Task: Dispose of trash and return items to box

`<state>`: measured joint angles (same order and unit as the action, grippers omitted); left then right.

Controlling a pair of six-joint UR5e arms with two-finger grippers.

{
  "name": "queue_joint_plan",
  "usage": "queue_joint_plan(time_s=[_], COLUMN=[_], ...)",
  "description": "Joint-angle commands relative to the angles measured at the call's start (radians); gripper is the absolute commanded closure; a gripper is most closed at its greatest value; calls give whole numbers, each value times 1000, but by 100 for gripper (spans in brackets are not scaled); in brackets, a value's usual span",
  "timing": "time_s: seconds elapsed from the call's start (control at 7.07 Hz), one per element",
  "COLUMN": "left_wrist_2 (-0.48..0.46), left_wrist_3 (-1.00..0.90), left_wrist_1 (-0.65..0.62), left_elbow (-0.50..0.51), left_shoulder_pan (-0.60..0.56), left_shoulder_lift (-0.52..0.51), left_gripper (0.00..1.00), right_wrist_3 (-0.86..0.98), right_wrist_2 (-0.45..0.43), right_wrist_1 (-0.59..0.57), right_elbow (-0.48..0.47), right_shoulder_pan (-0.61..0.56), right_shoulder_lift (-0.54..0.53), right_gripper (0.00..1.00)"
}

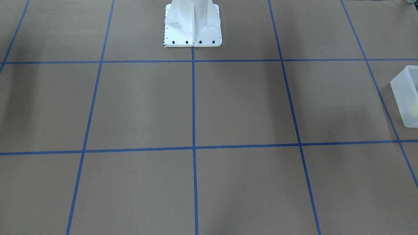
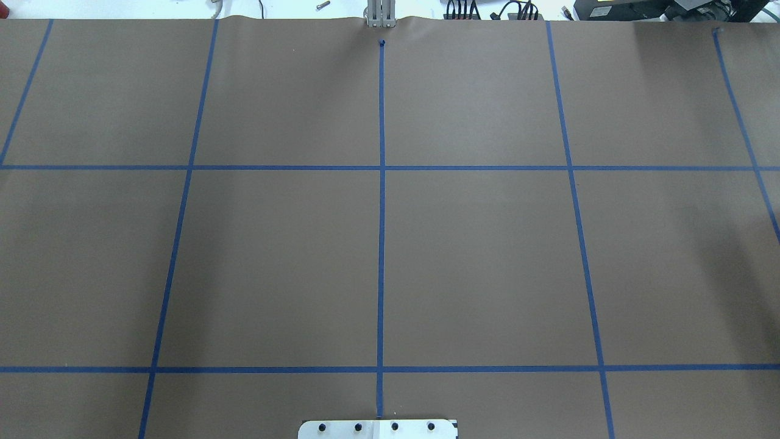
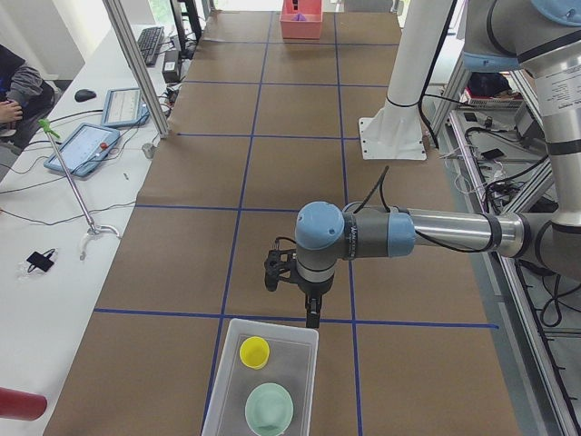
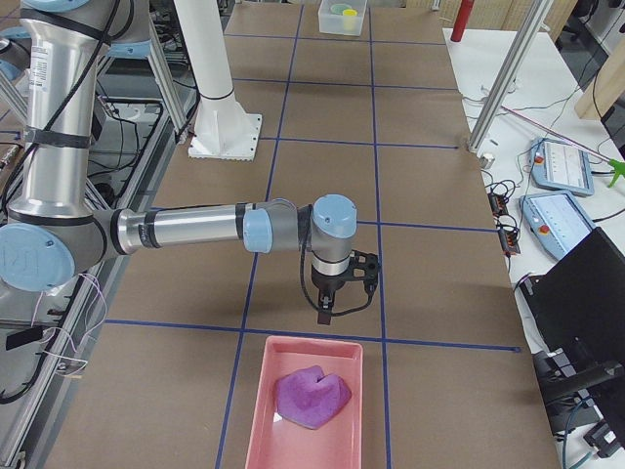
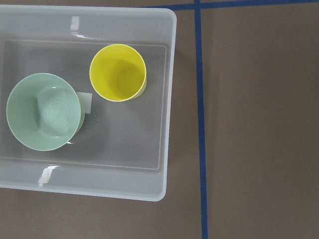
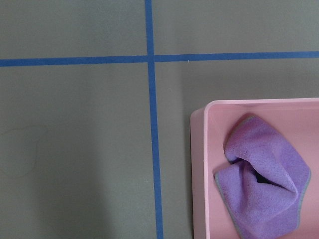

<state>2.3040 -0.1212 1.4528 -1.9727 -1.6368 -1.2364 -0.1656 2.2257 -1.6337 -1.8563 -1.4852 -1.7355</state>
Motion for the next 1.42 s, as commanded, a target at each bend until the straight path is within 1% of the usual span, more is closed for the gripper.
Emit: queue_joint_plan(time_s=[0.0,0.28,0.42,0.57,1.27], left_wrist_2=[0,-8,-111,-133,-121], left_wrist_3=[0,3,2,2,3], left_wrist_1=[0,-2,-6,-6,-14], left_elbow=[0,2,-23,-29,-28], left_shoulder_pan=[0,-2,-2,-3,-2], left_shoulder_lift=[0,-3,1,3,21], left_gripper=[2,2,2,2,2], right_wrist_3=[1,1,3,3,12], right_wrist_2=[21,23,25,23,23], right_wrist_1=[0,-3,-3,-2,-11], right_elbow=[-1,2,0,2,9], right_shoulder_pan=[0,0,-1,0,12], right_shoulder_lift=[1,1,-1,-3,-7], right_gripper=[0,0,0,0,0])
